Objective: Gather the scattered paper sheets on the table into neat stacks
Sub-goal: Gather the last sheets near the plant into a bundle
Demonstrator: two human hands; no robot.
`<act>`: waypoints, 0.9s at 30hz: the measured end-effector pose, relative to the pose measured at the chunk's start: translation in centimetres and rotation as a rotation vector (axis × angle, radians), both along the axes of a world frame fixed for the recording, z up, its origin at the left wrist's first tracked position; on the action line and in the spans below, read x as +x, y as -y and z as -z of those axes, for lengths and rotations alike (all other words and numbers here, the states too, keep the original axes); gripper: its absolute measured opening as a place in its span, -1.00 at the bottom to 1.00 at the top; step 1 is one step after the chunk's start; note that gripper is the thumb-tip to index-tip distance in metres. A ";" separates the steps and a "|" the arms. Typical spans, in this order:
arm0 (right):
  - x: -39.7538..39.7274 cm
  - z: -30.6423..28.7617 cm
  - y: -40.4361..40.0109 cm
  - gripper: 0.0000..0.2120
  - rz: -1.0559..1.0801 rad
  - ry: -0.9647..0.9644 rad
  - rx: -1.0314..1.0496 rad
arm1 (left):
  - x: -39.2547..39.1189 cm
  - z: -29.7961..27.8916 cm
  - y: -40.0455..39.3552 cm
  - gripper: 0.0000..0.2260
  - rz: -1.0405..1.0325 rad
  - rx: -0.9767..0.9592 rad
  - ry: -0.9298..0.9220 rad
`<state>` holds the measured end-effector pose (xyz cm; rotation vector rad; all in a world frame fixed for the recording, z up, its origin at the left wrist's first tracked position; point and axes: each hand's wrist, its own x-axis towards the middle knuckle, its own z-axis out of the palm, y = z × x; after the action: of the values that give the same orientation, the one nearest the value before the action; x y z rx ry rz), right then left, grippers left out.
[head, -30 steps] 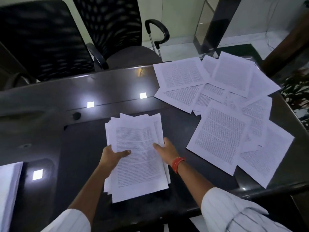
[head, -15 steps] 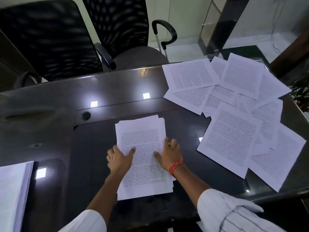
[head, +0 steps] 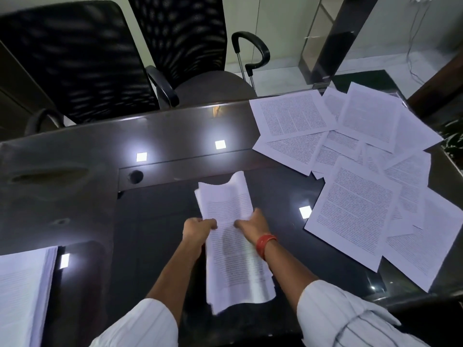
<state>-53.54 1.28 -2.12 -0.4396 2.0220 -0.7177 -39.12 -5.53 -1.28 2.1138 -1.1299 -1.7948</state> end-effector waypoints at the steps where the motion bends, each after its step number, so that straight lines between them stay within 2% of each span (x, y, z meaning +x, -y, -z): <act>1: -0.4 -0.3 -0.1 -0.68 0.039 0.066 -0.056 | 0.4 -0.3 -0.1 -0.92 -0.024 0.017 -0.066; 3: -1.4 -1.3 -0.5 -0.78 0.076 0.111 -0.180 | 1.0 -1.1 -0.2 -0.91 -0.077 -0.037 -0.171; 6: -2.9 -4.3 -1.1 -0.77 0.133 0.092 -0.384 | 1.7 -3.7 -0.2 -0.84 -0.135 -0.208 -0.405; 10: -5.0 -9.4 -1.3 -0.65 0.076 -0.043 -0.654 | 2.1 -8.6 1.0 -0.74 0.027 -0.510 -0.692; 12: -5.8 -10.5 -1.6 -0.62 0.062 -0.088 -0.752 | 2.0 -10.4 1.5 -0.70 0.142 -0.654 -0.772; 15: -6.2 -9.3 -2.1 -0.70 0.048 -0.134 -0.767 | 1.9 -9.9 1.9 -0.63 0.256 -0.756 -0.694; 17: -6.2 -7.8 -2.2 -0.72 0.048 -0.110 -0.700 | 2.2 -8.1 1.6 -0.62 0.295 -0.744 -0.587; 19: -6.4 -6.7 -1.9 -0.71 -0.039 -0.121 -0.639 | 2.2 -6.3 1.2 -0.64 0.331 -0.716 -0.527; 21: -6.7 -6.5 -0.9 -0.73 -0.122 -0.137 -0.612 | 1.8 -5.1 1.4 -0.71 0.279 -0.673 -0.514; 25: -8.9 -6.6 2.2 -0.84 -0.174 0.046 -0.632 | -0.2 -4.4 3.5 -0.77 0.113 -0.581 -0.474; 27: -11.1 -5.8 4.6 -0.77 -0.159 0.031 -0.588 | -1.1 -4.0 5.1 -0.81 0.121 -0.484 -0.454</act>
<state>-64.60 -3.30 3.73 -0.9090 1.6977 -1.2085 -40.23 -10.67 2.72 1.3144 -1.3973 -1.7010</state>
